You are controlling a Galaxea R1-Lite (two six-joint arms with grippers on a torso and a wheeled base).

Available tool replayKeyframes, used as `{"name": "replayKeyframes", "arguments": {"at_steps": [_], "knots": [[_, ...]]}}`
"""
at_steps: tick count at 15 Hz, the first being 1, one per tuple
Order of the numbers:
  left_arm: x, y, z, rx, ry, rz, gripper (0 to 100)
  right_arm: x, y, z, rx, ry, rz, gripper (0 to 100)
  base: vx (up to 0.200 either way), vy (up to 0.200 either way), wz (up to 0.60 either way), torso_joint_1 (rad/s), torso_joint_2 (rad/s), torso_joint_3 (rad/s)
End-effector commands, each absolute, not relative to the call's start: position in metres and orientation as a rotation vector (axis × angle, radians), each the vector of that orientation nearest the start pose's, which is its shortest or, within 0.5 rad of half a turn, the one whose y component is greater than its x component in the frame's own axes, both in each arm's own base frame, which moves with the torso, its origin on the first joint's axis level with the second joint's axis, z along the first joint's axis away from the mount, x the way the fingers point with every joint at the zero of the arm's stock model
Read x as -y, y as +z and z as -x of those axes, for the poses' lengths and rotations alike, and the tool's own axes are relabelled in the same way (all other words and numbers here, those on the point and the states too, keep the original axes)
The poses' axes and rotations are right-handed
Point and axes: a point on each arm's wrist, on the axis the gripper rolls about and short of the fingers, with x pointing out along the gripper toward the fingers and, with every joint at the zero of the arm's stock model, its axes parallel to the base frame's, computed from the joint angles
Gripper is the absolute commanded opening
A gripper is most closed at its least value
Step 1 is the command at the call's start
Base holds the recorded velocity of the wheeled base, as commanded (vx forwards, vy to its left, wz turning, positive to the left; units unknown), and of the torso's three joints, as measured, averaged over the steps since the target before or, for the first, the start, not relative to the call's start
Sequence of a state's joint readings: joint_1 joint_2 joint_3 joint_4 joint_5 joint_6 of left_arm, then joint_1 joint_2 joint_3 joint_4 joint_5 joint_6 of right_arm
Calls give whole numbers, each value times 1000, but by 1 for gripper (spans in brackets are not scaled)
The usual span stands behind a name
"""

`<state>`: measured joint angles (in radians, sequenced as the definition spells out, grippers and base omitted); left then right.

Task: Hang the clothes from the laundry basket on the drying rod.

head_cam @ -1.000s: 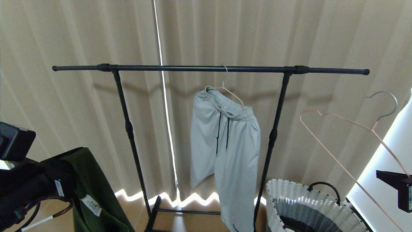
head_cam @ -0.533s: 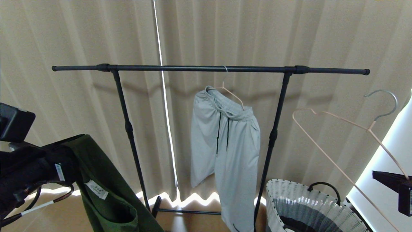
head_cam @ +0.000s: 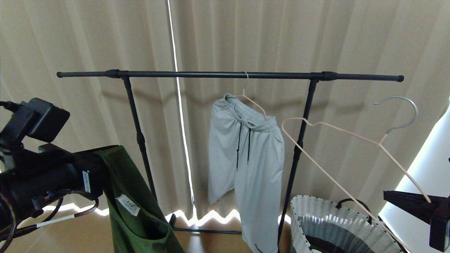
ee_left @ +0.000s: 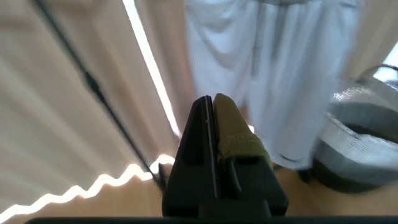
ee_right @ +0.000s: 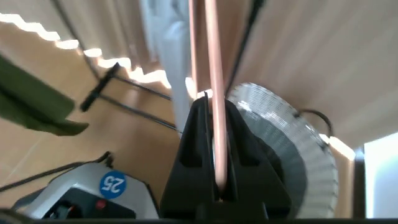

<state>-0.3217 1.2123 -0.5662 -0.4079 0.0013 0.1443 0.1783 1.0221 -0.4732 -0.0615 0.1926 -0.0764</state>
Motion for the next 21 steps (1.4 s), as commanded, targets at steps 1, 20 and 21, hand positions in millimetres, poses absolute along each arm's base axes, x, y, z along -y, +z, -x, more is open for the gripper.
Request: {"name": "replayKeyframes", "arguments": {"at_steps": [1,20,21], "knots": [[64,216,-188,-252,-297,-194,0,-37,179,-125,-504,459,89,0,0,0,0,0,0,0],[141,229,-273,-288,-71,2,0,-125,170,-131,-573,871,-1,0,0,0,0,0,0,0],[147,222,-277,-301,-52,-9,0,-130,171,-129,-575,892,-5,0,0,0,0,0,0,0]]}}
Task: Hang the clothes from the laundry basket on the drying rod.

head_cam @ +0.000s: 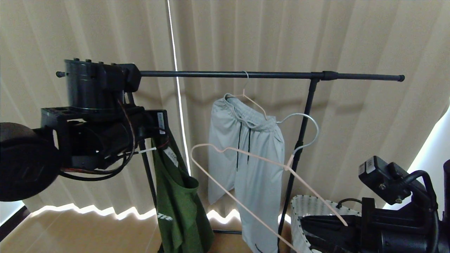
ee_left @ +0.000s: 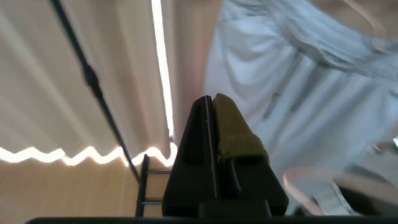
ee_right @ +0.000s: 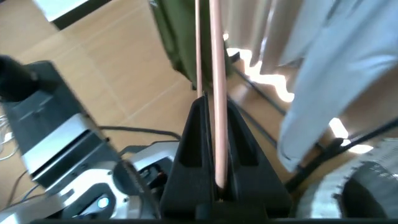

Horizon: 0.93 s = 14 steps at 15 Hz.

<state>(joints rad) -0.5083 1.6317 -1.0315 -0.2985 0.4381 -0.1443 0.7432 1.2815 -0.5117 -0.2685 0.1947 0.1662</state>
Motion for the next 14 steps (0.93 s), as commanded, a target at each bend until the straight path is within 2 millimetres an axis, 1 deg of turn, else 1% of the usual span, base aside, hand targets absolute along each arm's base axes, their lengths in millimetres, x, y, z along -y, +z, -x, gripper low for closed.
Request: {"name": "replayKeyframes", "arguments": {"at_steps": [1,5,7,9,10,12,14], "knots": [[156,218,-274,-313,-72,-19,0,-136,172,-132,-587,900,-9,0,0,0,0,0,0,0],[164,218,-268,-312,-99,-18,0,-147,169,-144,-553,906,-13,0,0,0,0,0,0,0],[164,218,-268,-311,-91,-19,0,-148,169,-145,-547,907,-15,0,0,0,0,0,0,0],[163,217,-273,-307,-40,-29,0,-146,169,-142,-546,913,-15,0,0,0,0,0,0,0],[163,216,-276,-300,3,-38,0,-147,171,-134,-538,943,-10,0,0,0,0,0,0,0],[161,214,-276,-304,31,-45,0,-147,173,-125,-526,978,-5,0,0,0,0,0,0,0],[162,214,-276,-303,31,-45,0,-149,174,-125,-519,985,-7,0,0,0,0,0,0,0]]}}
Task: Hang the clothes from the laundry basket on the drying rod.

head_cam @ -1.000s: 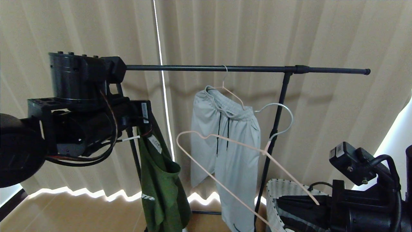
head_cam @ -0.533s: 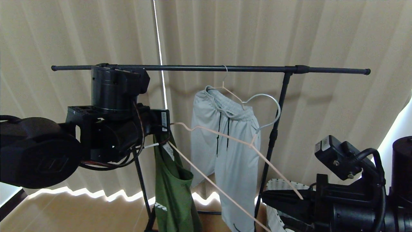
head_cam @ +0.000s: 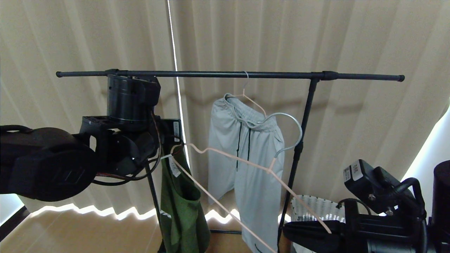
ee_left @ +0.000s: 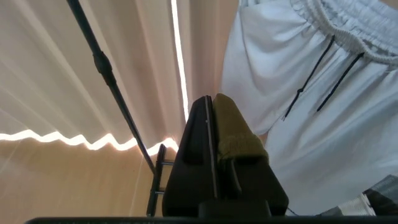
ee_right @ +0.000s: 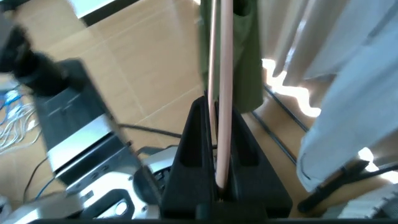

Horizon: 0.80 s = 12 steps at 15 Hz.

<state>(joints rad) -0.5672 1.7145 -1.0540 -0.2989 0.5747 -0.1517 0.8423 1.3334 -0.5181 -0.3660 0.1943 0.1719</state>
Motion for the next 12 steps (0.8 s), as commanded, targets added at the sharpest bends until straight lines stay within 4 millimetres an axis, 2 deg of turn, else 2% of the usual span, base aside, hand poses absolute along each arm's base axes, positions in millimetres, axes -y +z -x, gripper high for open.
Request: {"name": "replayKeyframes", "arguments": {"at_steps": [1,5,7,12], "knots": [[162,214,-276,-303,31,-45,0,-149,174,-125,-519,985,-7,0,0,0,0,0,0,0],[163,214,-274,-304,25,-47,0,-154,173,-130,-531,983,-2,0,0,0,0,0,0,0],[164,215,-272,-302,20,-47,0,-165,170,-144,-555,959,-1,0,0,0,0,0,0,0],[164,219,-269,-293,12,-42,0,-180,167,-160,-573,944,2,0,0,0,0,0,0,0]]}}
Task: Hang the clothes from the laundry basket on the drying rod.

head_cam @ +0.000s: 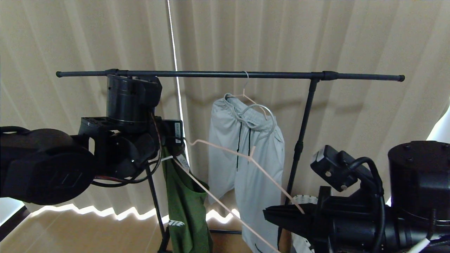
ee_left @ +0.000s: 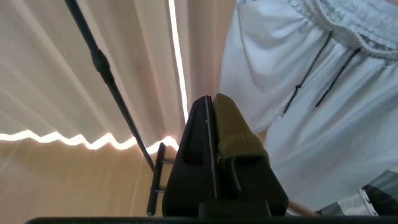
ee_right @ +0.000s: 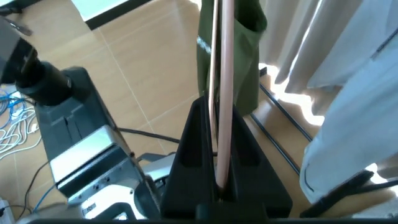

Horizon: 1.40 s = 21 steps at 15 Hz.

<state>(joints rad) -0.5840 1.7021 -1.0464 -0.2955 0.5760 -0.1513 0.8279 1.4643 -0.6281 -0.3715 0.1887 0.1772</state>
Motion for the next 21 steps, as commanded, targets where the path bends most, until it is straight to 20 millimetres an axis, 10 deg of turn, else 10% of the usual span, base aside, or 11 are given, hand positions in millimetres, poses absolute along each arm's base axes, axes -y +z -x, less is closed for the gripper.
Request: {"name": "replayKeyframes", "arguments": {"at_steps": [1,21], "knots": [[165,220,-267,-290,8,-41,0,-182,166,-162,-581,941,4,0,0,0,0,0,0,0],[188,248,-194,-306,-515,36,0,-208,155,-209,-544,861,-79,0,0,0,0,0,0,0]]}}
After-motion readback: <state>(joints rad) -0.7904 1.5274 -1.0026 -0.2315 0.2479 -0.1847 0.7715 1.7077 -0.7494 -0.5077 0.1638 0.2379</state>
